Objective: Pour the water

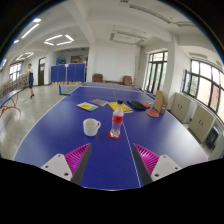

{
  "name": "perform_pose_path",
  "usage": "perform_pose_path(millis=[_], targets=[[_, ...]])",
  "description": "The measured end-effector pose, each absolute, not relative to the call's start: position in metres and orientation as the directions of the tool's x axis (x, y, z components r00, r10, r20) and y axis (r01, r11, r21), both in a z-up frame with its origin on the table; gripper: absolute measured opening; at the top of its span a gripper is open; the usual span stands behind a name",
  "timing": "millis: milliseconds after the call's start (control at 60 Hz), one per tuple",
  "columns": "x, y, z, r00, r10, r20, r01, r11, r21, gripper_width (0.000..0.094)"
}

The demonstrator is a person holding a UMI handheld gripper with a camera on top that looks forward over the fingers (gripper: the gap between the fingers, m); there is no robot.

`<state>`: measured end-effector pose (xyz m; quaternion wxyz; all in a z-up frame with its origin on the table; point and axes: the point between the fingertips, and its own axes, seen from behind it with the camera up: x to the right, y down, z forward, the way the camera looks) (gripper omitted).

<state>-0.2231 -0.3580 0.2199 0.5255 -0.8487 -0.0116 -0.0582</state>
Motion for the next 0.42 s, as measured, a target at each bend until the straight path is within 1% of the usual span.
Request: perform_pose_path(millis=[83, 217, 417], targets=[[-0.23, -0.393, 0.23, 0.992, -0.034, 0.122, 0.094, -0.449, -0.888, 0.0852], [-0.23, -0.421, 0.234, 0.992, -0.057, 0.114, 0.077, -0.447, -0.891, 0.0852], [-0.232, -0.424, 0.24, 0.991, -0.064, 0.117, 0.078, -0.43, -0.9, 0.0854]])
